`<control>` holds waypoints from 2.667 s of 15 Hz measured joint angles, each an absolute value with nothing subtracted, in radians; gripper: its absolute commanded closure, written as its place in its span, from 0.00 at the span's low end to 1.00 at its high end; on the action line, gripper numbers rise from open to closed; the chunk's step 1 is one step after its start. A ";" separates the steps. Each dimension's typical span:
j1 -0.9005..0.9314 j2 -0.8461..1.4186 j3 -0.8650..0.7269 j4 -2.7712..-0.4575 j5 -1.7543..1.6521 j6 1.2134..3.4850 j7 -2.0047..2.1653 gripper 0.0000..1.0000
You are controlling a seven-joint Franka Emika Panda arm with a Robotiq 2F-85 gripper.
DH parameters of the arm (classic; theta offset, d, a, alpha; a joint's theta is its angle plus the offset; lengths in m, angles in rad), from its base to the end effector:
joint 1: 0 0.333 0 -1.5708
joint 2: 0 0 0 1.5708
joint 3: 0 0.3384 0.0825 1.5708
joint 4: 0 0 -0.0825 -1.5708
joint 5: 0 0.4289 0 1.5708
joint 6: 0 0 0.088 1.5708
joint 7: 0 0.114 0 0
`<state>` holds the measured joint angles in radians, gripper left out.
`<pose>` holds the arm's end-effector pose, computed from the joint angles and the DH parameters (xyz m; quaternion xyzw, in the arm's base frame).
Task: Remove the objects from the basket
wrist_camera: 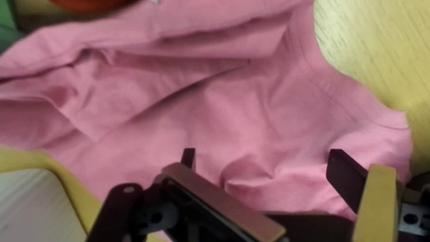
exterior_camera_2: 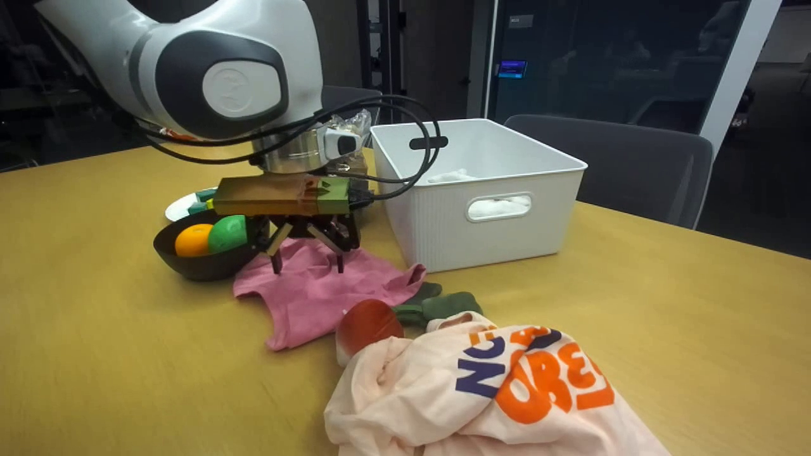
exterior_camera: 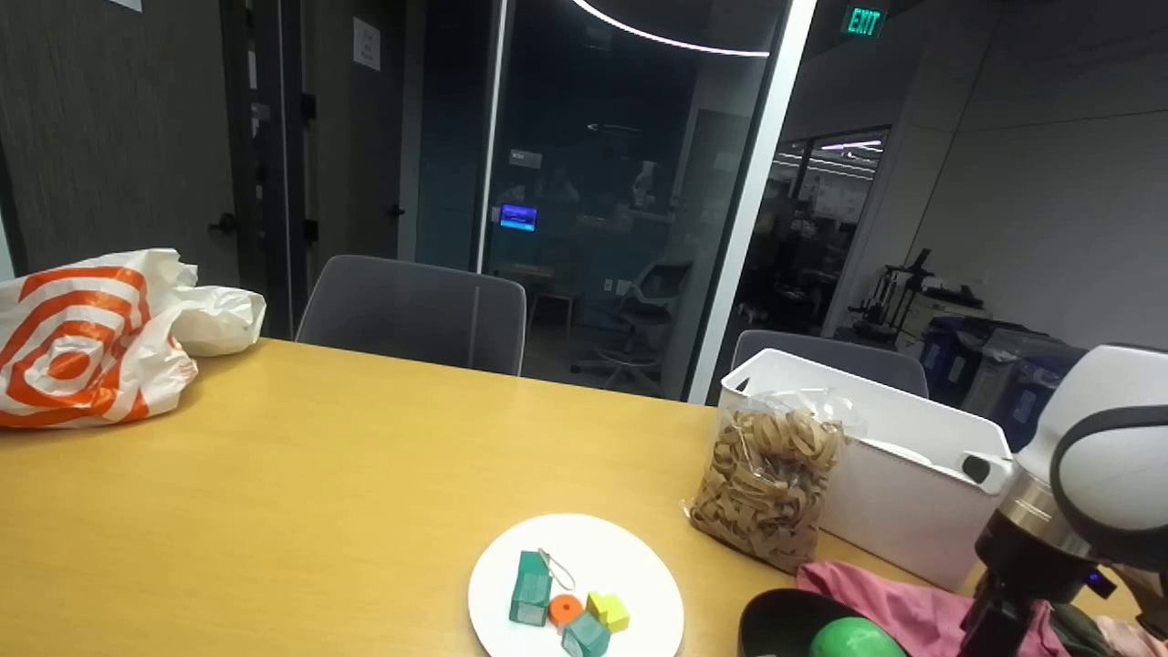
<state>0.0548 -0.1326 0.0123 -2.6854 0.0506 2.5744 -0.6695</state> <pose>0.4333 0.0283 0.2564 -0.9402 -0.3401 -0.0142 0.0092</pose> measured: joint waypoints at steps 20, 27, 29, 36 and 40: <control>-0.122 -0.152 -0.166 -2.626 -0.251 2.421 -0.540 0.00; -0.122 -0.101 -0.175 -2.625 -0.209 2.421 -0.619 0.47; -0.122 -0.099 -0.175 -2.624 -0.203 2.421 -0.623 0.62; -0.121 -0.110 -0.175 -2.585 -0.146 2.383 -0.635 0.91; -0.121 -0.152 -0.178 -2.536 -0.048 2.337 -0.673 0.91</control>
